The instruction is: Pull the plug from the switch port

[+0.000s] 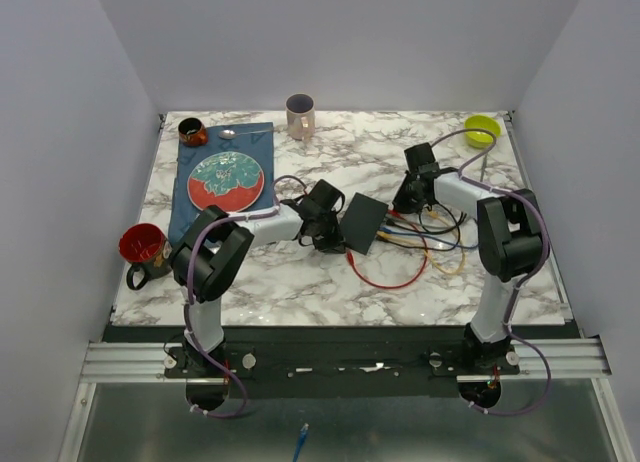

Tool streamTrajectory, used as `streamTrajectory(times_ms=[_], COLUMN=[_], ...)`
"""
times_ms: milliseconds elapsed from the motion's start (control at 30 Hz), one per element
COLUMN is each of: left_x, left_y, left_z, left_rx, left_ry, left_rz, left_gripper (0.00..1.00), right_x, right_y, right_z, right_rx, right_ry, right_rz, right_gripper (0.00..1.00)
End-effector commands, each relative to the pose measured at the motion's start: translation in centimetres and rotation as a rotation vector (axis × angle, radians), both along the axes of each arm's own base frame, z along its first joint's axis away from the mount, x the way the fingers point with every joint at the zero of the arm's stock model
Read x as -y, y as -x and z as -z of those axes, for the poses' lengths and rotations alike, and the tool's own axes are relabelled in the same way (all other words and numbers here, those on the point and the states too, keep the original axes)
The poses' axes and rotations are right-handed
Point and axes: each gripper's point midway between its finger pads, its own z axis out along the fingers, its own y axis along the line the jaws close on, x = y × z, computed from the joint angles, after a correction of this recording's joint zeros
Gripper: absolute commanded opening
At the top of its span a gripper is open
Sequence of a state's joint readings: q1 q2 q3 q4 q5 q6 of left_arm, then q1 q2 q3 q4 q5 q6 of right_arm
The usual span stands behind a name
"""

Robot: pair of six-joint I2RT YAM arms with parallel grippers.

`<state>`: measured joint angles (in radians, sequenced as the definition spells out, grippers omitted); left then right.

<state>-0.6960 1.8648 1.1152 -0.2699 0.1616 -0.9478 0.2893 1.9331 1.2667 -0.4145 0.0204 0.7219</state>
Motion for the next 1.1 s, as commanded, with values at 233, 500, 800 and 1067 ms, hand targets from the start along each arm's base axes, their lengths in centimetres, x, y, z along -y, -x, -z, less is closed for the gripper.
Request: streamTrajectory(times_ms=[233,500,800,1067], left_x=[0.9,0.1,-1.5,-2.4], left_y=[-3.5,-8.1,-13.1,-16.5], left_z=[0.6,-1.8,-4.4,-6.0], left_rx=[-0.029,0.013,0.062,0.103], left_ry=[0.035,0.074,0.086,0.101], left_rz=[-0.034,-0.095,-0.153,-0.198], left_gripper=[0.18,0.18,0.18,0.18], right_x=[-2.1,-5.6,-10.3,-10.6], right_y=[5.2,5.5,4.0,2.9], right_z=[0.6,-1.6,-3.2,-3.0], right_rx=[-0.066,-0.030,-0.019,-0.016], right_ry=[-0.129,-0.182,-0.268,-0.245], right_rz=[-0.047,-0.120,-0.191,-0.197], right_gripper=[0.01,0.01,0.01,0.01])
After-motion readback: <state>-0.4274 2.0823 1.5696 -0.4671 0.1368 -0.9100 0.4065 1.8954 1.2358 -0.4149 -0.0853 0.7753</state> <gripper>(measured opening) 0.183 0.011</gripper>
